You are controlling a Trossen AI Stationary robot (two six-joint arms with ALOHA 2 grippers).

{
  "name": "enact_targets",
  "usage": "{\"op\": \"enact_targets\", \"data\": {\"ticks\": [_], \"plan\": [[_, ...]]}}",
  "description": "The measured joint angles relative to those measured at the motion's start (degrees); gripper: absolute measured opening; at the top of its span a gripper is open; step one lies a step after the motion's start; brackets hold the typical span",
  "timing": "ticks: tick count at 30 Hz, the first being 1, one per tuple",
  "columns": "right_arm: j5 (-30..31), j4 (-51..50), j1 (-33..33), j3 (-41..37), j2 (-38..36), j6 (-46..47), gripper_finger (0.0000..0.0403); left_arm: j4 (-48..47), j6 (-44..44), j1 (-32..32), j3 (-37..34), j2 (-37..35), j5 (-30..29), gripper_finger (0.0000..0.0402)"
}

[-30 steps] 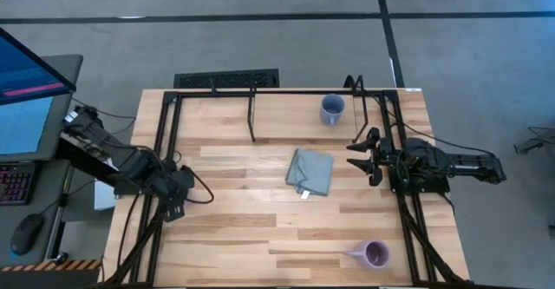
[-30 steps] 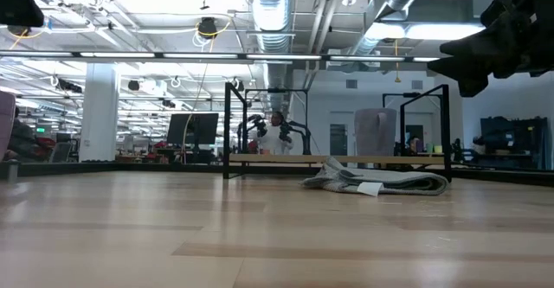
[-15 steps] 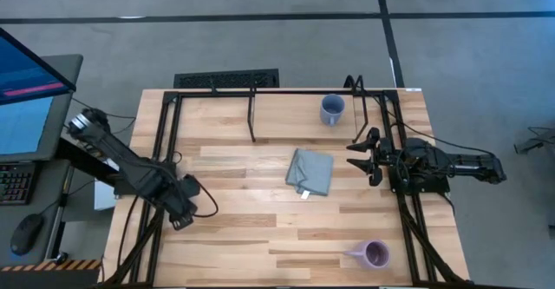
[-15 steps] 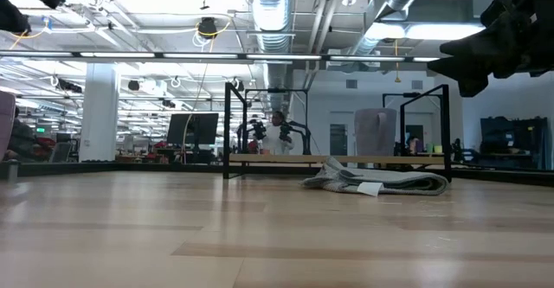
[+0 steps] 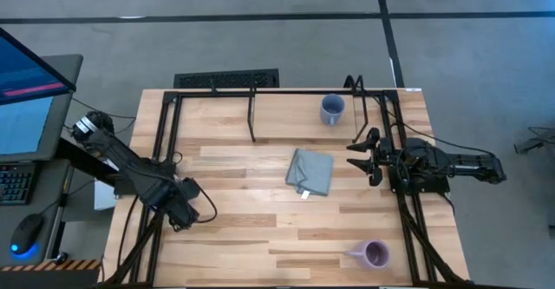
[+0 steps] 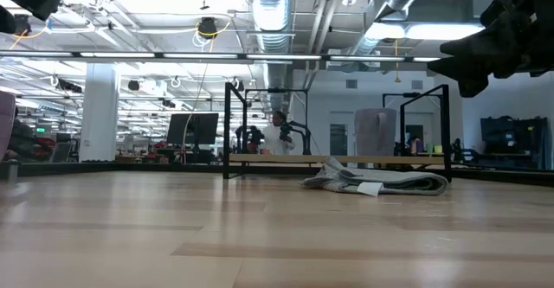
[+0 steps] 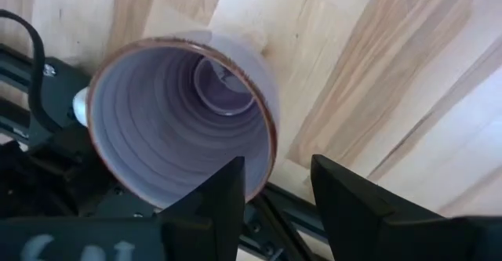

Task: Stack small to large cups/mugs on shelf
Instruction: Put the top purple mug on the shelf

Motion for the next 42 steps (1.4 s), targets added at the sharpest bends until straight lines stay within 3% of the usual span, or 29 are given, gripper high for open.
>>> {"op": "enact_targets", "data": {"ticks": [19, 42], "plan": [[-0.2, 0.0, 0.0, 0.0, 0.0, 0.0, 0.024, 1.8, -1.3, 0.0, -4.1, 0.0, -1.5, 0.0139], [-0.2, 0.0, 0.0, 0.0, 0.0, 0.0, 0.024, 3.6, -1.3, 0.0, -4.2, 0.0, -3.4, 0.0139]]}}
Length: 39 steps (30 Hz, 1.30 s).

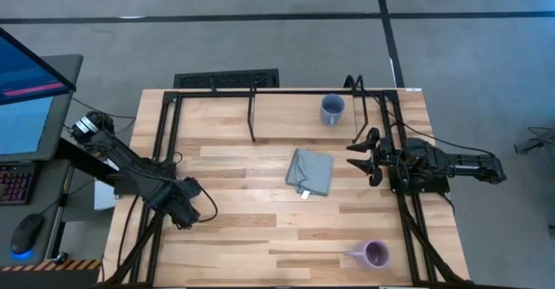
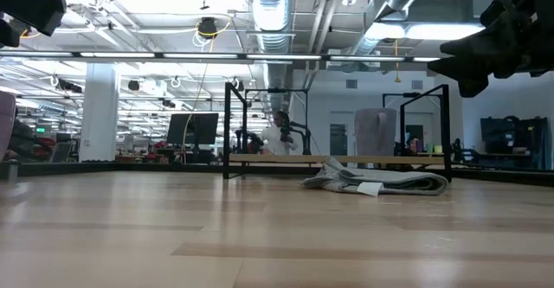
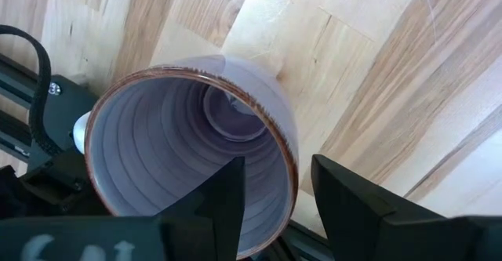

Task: Stack small to large cups/mugs on shelf
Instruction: Put the top purple mug on the shelf

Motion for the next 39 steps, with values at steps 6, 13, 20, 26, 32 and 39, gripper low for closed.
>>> {"op": "enact_targets", "data": {"ticks": [6, 13, 20, 26, 32, 39], "plan": [[0.0, 0.0, 0.0, 0.0, 0.0, 0.0, 0.024, 0.0, -0.1, 0.0, 0.0, 0.0, 0.3, 0.0139], [0.0, 0.0, 0.0, 0.0, 0.0, 0.0, 0.024, 0.0, -0.2, 0.1, 0.0, 0.0, 0.4, 0.0139], [0.0, 0.0, 0.0, 0.0, 0.0, 0.0, 0.024, -0.1, -0.2, 0.2, 0.0, 0.0, 0.4, 0.0103], [0.0, 0.0, 0.0, 0.0, 0.0, 0.0, 0.024, 0.0, 0.2, 0.2, 0.0, 0.0, -0.2, 0.0034], [0.0, 0.0, 0.0, 0.0, 0.0, 0.0, 0.024, -0.1, 1.6, 0.2, 0.0, 0.0, -0.6, 0.0009], [0.0, 0.0, 0.0, 0.0, 0.0, 0.0, 0.024, -0.2, 4.9, 1.2, 0.0, 0.0, -1.8, 0.0004]]}}
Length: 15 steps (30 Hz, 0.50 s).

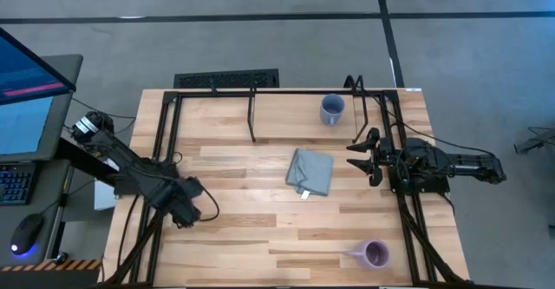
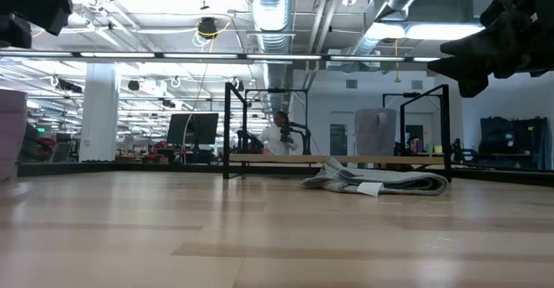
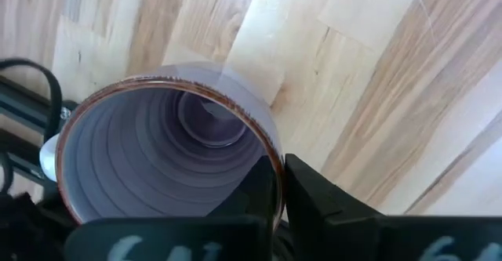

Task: Stack small to large cups/mugs on shelf
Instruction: Put the top purple mug on the shelf

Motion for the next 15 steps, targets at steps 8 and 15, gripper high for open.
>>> {"op": "enact_targets", "data": {"ticks": [8, 15], "plan": [[0.0, 0.0, 0.0, 0.0, 0.0, 0.0, 0.024, 4.4, 13.3, 5.1, 0.0, 0.0, -0.4, 0.0002], [0.0, 0.0, 0.0, 0.0, 0.0, -0.3, 0.024, 10.8, 28.1, 12.8, 0.1, -0.1, -2.9, 0.0002]]}}
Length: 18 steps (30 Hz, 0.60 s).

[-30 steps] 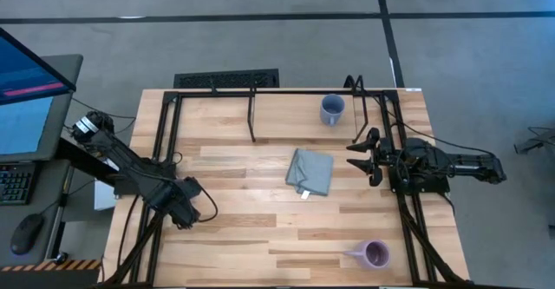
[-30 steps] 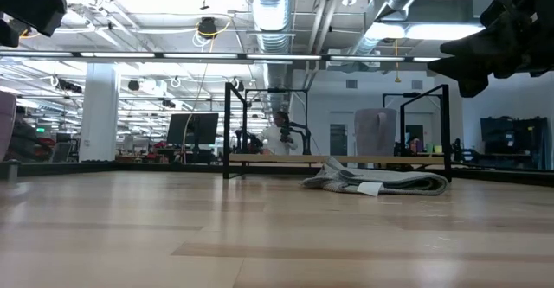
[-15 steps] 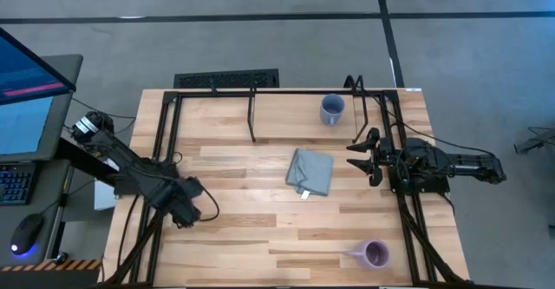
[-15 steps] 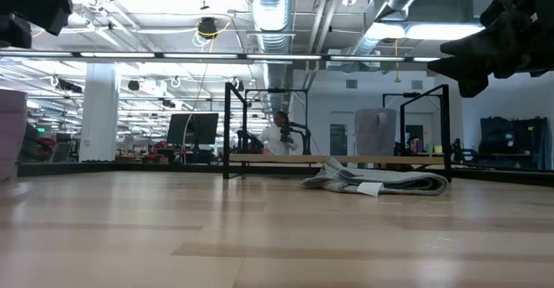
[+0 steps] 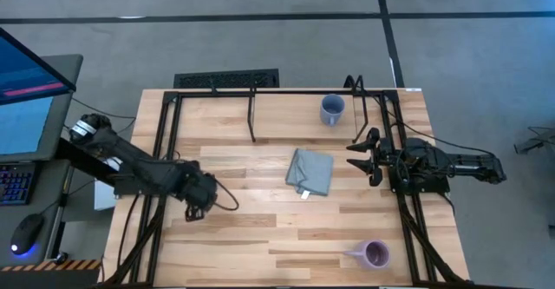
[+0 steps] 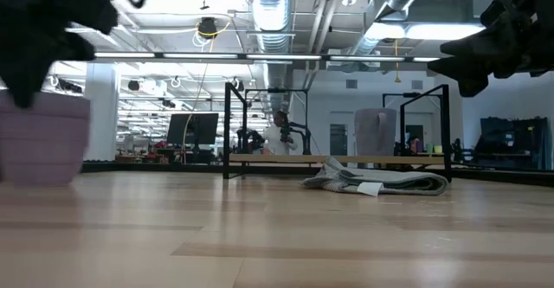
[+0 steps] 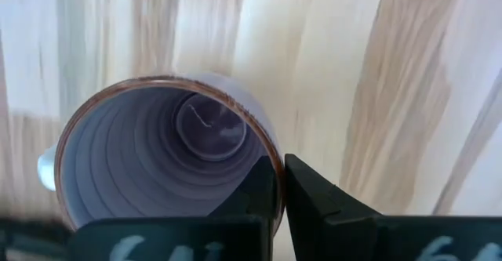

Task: Stack small to large cups/mugs on shelf
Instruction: Put the top purple mug on the shelf

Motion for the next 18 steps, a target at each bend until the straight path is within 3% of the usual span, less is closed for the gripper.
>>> {"op": "enact_targets", "data": {"ticks": [7, 12, 18], "plan": [[0.0, 0.0, 0.0, 0.0, 0.0, -1.3, 0.024, 14.4, 15.7, 9.7, -0.1, 0.1, -2.2, 0.0001], [-1.0, -0.1, 0.0, 0.0, 0.0, -1.3, 0.024, 23.4, 28.8, 16.6, -0.1, 0.1, 4.3, 0.0001], [-2.7, -0.1, 0.1, 0.0, 0.0, -1.3, 0.024, 23.5, 41.5, 22.0, -0.1, 0.1, 9.8, 0.0001]]}}
